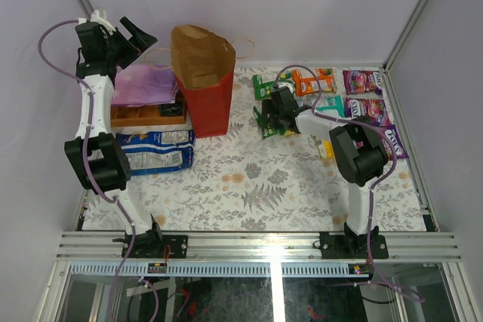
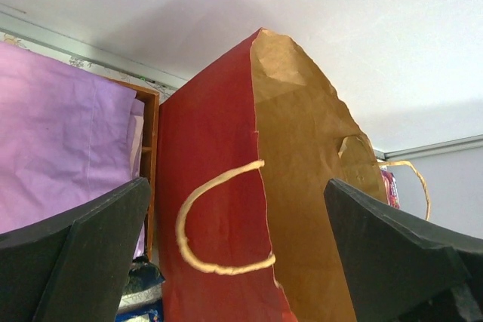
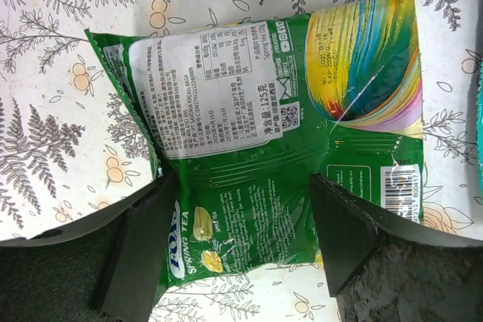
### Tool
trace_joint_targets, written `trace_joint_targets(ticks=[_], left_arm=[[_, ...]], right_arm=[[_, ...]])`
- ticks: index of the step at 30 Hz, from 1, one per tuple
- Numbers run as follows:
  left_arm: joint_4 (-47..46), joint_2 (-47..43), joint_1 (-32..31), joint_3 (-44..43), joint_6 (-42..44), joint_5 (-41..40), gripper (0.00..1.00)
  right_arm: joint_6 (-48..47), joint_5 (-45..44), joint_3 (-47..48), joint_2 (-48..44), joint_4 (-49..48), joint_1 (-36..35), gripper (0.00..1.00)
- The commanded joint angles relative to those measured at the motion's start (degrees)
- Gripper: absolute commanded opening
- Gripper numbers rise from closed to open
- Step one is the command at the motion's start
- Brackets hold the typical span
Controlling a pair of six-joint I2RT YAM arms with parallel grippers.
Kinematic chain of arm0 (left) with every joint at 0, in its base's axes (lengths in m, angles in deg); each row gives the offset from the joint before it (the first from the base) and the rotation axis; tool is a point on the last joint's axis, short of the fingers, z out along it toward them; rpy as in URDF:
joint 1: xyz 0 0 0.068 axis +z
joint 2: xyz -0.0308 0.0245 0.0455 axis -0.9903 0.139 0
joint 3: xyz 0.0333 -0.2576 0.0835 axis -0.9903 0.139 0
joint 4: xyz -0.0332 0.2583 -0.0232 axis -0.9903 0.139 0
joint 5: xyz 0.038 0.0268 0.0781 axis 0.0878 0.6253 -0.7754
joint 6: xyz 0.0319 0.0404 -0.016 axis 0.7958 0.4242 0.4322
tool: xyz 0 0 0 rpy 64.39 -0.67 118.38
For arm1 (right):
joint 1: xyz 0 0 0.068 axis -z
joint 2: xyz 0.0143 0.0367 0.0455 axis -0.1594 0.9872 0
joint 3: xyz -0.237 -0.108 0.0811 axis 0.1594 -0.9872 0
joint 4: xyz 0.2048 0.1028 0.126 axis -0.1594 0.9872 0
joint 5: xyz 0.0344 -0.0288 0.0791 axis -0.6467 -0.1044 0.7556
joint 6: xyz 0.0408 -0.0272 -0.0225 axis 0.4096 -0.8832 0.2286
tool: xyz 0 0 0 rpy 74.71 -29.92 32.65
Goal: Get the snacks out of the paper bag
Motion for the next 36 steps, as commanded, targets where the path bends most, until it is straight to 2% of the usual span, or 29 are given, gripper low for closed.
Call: trace_joint_targets(ticks=[1, 15, 19, 23, 25, 26, 27, 32, 36], left_arm=[[-1.2, -4.6, 1.3, 2.6, 0.4, 0.0, 1.00], [1.3, -7.1, 1.9, 1.3, 1.0, 1.1, 1.00], [2.4, -7.3, 2.1, 0.2, 1.4, 1.3, 1.00], [5.6, -7.9, 2.1, -2.2, 2.7, -0.8, 1.00], [7.9, -8.9, 2.1, -3.4, 3.5, -2.4, 1.00], [8.6, -9.7, 2.2, -3.3, 3.7, -3.4, 1.00], [8.7, -10.8, 2.2, -2.5, 3.4, -4.2, 1.00], [9.1, -17.9, -2.2, 2.7, 5.2, -12.8, 1.00], [11.6, -20.0, -7.0, 3.4, 8.6, -20.9, 1.00]], right_arm=[[-2.1, -5.2, -0.8, 1.5, 3.1, -0.5, 0.78], [4.4, -8.6, 18.2, 10.9, 15.8, -0.4, 0.78], [4.8, -9.0, 20.6, 10.2, 16.4, -0.5, 0.78], [2.4, -7.0, 22.8, 4.8, 17.4, -0.2, 0.81], [1.6, -6.8, 22.2, 0.3, 17.2, -0.1, 0.89], [1.5, -6.9, 21.5, -2.4, 16.9, 0.1, 0.97], [1.4, -6.4, 20.3, -4.8, 16.3, 0.5, 1.00], [4.3, -0.2, 11.1, -16.0, 14.2, 3.9, 0.99], [4.9, -1.6, -0.8, -24.8, 14.3, 4.5, 0.99]])
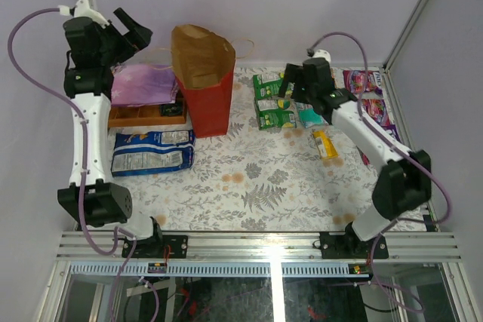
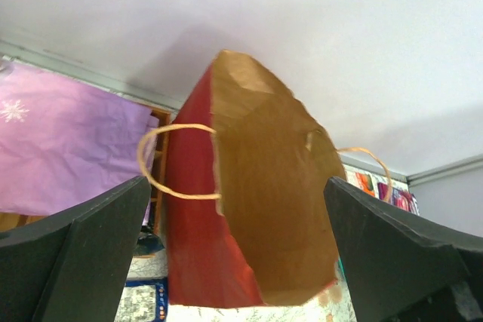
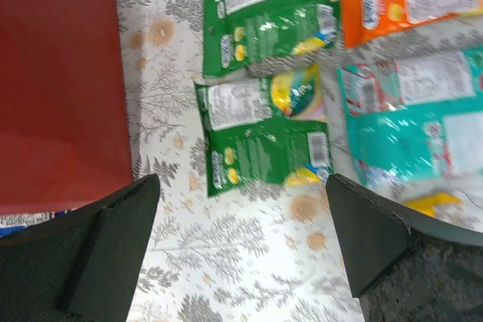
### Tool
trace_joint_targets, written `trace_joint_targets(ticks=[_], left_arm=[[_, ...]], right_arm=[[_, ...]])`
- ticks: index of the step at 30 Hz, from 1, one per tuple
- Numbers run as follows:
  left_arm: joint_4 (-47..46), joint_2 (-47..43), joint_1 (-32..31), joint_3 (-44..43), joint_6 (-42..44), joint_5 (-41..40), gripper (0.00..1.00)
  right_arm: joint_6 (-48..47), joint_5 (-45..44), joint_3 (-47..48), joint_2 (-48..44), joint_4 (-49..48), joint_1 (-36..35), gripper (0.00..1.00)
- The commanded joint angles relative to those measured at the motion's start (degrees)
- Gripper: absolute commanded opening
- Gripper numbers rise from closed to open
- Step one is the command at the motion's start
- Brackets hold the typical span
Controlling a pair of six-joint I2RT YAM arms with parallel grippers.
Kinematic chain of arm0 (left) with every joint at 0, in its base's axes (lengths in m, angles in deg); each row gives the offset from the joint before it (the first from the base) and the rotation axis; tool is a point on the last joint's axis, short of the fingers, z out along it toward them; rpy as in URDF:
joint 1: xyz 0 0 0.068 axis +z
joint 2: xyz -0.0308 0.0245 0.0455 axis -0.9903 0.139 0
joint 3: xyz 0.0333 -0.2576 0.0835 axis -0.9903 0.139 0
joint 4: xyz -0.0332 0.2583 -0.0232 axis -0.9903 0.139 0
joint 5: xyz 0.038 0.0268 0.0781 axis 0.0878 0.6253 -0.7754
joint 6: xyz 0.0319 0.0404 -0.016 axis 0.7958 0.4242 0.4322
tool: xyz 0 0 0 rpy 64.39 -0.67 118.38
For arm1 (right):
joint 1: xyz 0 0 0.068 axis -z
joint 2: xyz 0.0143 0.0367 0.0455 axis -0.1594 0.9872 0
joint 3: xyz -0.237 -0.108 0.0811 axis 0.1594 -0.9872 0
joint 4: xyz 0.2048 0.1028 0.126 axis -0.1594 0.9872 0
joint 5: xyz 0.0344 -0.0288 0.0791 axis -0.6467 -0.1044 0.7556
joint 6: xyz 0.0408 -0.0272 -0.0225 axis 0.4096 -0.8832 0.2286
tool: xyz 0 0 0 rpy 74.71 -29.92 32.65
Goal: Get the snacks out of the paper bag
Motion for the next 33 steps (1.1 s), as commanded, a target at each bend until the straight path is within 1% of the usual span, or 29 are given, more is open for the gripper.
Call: trace_joint_targets(ticks=[1, 3, 6, 9, 11, 15, 16, 17, 19, 25, 33], left_arm=[[2.4, -2.3, -5.5, 1.2, 4.7, -10.7, 1.00], [2.7, -2.5, -8.1, 2.5, 5.2, -14.2, 1.00], [0.9, -4.7, -11.5, 8.1, 4.3, -18.9, 1.00], [-5.3, -9.4, -13.1, 16.5, 2.0, -19.8, 1.00], [-7.7, -11.8, -13.4, 19.3, 1.0, -19.2, 1.00], [-7.9, -14.4, -13.4, 20.0, 1.0, -17.3, 1.00], [-7.9, -14.9, -13.5, 20.0, 1.0, -16.9, 1.00], [-7.9, -15.3, -13.4, 20.1, 1.0, -16.7, 1.00], [-8.0, -15.6, -13.5, 20.0, 0.9, -16.1, 1.00], [-8.7, -15.1, -13.4, 20.6, 0.4, -14.4, 1.00], [-9.0, -14.7, -13.4, 20.5, 0.7, -14.1, 1.00]], right_arm=[[1.1, -1.2, -12.0, -7.9, 1.1, 0.9, 0.99], [0.9, -3.7, -17.1, -10.1, 1.7, 1.5, 1.00], [1.9, -3.5, -24.0, -12.0, 1.6, 4.9, 0.97], [1.6, -4.6, -29.1, -13.0, -0.8, 7.7, 0.93], [1.1, -5.8, -30.5, -12.5, -1.9, 9.5, 0.91], [1.1, -5.8, -32.3, -11.8, -3.3, 13.2, 0.87], [1.3, -5.0, -32.9, -11.7, -4.1, 13.9, 0.84], [1.3, -4.2, -33.5, -11.6, -4.9, 14.5, 0.80], [0.9, -3.8, -33.8, -10.9, -5.7, 14.8, 0.73], [-2.5, -4.0, -31.7, -6.3, -6.1, 14.8, 0.65], [-1.7, -3.9, -29.7, -2.1, -6.5, 15.4, 0.49]])
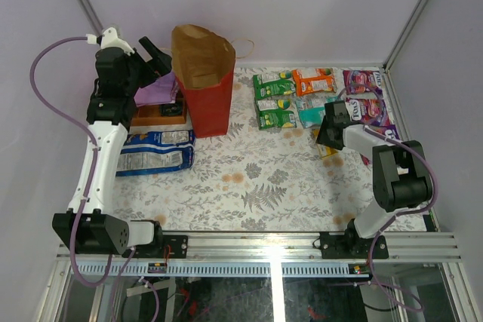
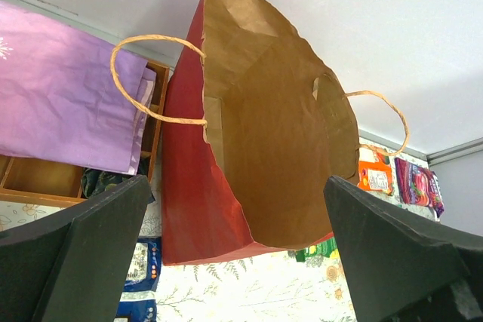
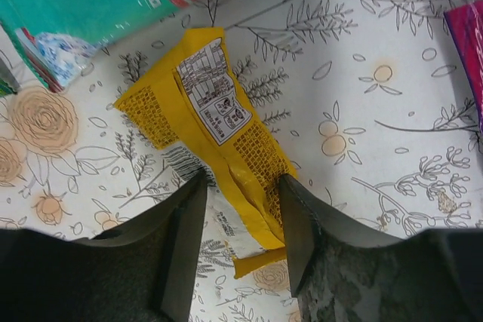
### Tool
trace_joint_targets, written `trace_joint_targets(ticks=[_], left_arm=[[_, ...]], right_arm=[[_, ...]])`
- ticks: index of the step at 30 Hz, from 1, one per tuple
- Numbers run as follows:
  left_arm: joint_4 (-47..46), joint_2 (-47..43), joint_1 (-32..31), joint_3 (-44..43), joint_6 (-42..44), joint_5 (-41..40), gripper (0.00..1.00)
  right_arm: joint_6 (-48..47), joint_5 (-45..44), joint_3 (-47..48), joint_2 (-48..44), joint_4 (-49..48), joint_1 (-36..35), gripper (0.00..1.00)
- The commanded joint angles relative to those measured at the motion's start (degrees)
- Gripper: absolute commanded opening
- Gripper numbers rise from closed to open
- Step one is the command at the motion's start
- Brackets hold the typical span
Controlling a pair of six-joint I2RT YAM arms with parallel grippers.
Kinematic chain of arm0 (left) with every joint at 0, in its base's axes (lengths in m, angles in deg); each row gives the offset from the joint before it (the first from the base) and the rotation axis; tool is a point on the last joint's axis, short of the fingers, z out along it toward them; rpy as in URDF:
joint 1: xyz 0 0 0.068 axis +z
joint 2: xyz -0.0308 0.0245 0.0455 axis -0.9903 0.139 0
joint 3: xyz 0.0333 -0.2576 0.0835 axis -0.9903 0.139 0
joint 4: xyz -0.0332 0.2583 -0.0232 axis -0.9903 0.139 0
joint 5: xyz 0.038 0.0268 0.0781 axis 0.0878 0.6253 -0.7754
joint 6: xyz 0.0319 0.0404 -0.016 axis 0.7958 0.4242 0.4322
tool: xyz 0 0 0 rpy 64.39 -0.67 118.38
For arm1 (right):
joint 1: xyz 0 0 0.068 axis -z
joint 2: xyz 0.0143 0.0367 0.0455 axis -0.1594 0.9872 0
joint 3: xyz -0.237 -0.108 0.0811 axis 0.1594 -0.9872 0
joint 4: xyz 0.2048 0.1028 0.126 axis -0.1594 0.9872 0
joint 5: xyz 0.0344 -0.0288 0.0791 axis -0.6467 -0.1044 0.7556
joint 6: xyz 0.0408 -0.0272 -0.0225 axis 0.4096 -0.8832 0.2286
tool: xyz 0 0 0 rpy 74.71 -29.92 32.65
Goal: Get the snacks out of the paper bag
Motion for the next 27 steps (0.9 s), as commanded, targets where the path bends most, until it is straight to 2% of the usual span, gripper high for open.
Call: trace_joint_targets(ticks=[1, 14, 16, 19, 21, 24, 27], left_arm=[[-3.4, -0.2, -0.1, -0.2, 0.2, 0.3, 1.00], [-2.2, -1.1, -0.1, -1.8, 0.7, 1.0, 1.00], [-2.0, -1.4, -0.1, -2.0, 0.7, 1.3, 1.00], [-1.8, -1.9, -0.1, -2.4, 0.5, 2.0, 1.00], [-1.4, -2.2, 0.0, -2.9, 0.3, 2.2, 1.00], [-0.6, -2.7, -0.1, -3.8, 0.2, 2.4, 1.00], [-0.1, -3.3, -0.1, -4.4, 0.1, 2.8, 1.00]], right_arm=[[0.1, -0.7, 2.6, 0.6, -1.4, 1.1, 0.48], [0.9, -1.8, -1.9, -1.8, -0.2, 6.8, 0.47], [0.8, -1.7, -1.7, -2.9, -0.2, 7.1, 0.53], [-0.5, -0.8, -0.1, -5.9, 1.4, 7.1, 0.73], [-0.8, -1.3, 1.3, -9.5, 3.5, 7.1, 0.81], [0.0, -1.4, 2.8, -16.4, 5.4, 6.8, 0.86], [1.9, -1.4, 3.6, -22.2, 6.3, 4.1, 0.87]])
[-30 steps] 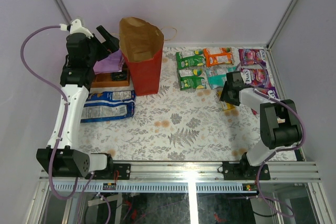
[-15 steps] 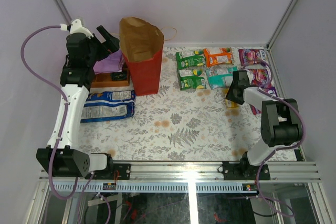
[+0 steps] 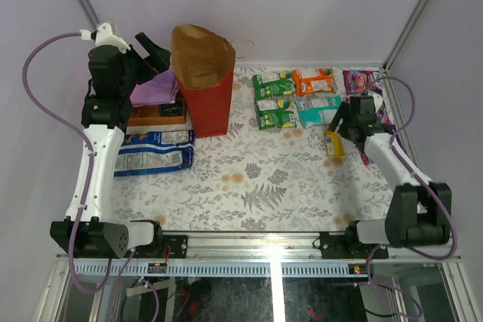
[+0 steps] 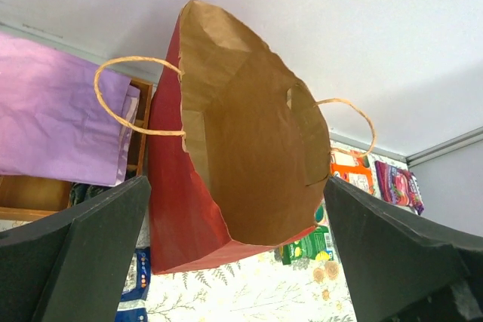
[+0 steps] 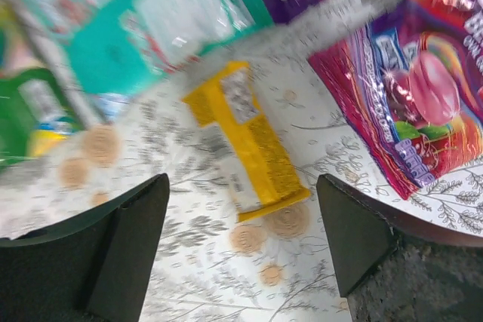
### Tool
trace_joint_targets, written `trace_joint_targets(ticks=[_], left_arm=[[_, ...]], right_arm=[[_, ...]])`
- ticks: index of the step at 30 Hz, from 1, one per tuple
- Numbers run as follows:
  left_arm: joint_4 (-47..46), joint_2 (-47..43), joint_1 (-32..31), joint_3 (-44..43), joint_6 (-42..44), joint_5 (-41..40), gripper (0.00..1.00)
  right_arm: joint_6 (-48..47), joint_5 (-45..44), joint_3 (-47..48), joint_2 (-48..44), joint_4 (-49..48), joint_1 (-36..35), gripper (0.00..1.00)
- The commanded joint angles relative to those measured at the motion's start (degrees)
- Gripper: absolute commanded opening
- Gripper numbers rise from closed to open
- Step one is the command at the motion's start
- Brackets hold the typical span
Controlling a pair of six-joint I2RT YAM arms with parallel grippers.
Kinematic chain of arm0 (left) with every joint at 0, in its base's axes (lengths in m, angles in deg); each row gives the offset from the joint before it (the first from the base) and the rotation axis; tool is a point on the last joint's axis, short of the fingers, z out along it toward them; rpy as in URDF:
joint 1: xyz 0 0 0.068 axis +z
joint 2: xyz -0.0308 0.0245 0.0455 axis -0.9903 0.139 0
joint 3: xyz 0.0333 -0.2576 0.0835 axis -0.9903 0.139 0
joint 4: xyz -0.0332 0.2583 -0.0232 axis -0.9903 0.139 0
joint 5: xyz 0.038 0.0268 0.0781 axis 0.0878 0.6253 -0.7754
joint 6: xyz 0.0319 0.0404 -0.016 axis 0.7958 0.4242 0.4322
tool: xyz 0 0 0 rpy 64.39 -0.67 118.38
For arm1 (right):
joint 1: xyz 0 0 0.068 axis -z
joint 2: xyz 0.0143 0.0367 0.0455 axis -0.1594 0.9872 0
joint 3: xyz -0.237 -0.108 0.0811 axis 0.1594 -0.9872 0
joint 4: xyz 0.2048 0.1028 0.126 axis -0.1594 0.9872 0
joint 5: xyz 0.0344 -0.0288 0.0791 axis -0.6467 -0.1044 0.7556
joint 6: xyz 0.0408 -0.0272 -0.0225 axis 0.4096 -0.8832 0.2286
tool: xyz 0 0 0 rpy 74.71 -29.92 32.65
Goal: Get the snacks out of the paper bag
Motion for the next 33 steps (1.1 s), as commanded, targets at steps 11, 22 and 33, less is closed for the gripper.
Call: trace_joint_targets(ticks=[11, 22, 33], left_arm=[[2.2, -7.2, -0.4, 1.0, -0.7, 6.8, 1.00], [4.6, -20.1, -0.9, 26.6, 3.9, 15.9, 1.00], [-7.5, -29.2, -0.8, 39.5, 5.2, 12.9, 1.00]], right_arm=[[-0.1, 6.3, 4.7, -11.8, -2.2, -24.8, 0.88], [-0.8, 12.1, -4.8, -23.6, -14.6, -24.8, 0.99], [-3.2, -3.3, -14.6, -35.2, -10.8, -24.9, 1.00]])
